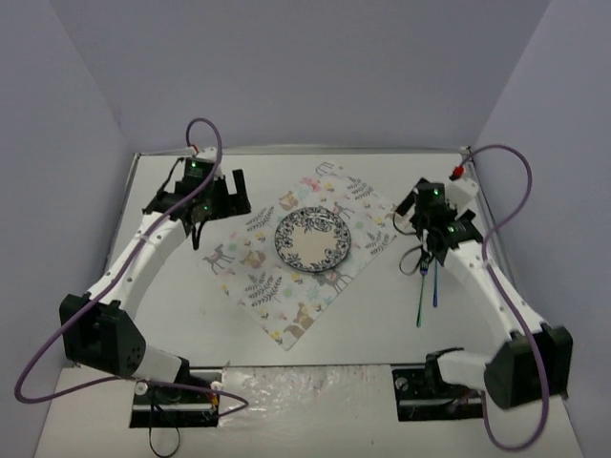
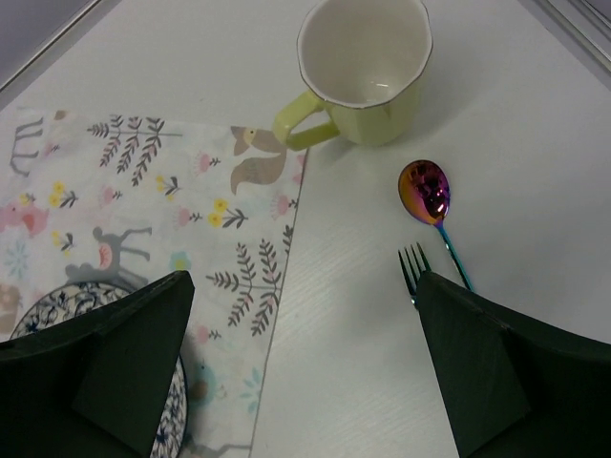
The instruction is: Set the dinner table for one person
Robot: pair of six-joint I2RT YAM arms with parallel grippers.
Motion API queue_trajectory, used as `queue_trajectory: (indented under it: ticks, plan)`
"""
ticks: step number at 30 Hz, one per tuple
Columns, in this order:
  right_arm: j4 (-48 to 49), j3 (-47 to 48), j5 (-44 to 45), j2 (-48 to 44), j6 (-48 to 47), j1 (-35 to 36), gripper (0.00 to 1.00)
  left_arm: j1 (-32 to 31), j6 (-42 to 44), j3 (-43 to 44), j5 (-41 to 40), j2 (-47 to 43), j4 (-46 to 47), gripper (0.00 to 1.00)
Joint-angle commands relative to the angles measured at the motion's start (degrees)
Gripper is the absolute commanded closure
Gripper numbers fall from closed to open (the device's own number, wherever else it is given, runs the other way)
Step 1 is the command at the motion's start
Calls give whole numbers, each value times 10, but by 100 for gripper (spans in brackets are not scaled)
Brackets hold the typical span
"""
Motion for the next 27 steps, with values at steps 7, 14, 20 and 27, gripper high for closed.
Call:
queue_trajectory:
  ticks: [7, 14, 20, 27]
  plan:
    - [-36, 160, 158, 250, 165, 0, 0, 46, 145, -54, -123, -86, -17, 3]
    - [-59, 225, 199, 348, 255, -3, 1, 54, 146, -79, -127, -100, -14, 3]
    - [-80, 269, 225, 398, 298, -9, 8, 54, 145, -79, -120, -99, -15, 3]
    - [-97, 296, 247, 433, 322, -10, 17, 54, 141, -79, -107, -96, -14, 3]
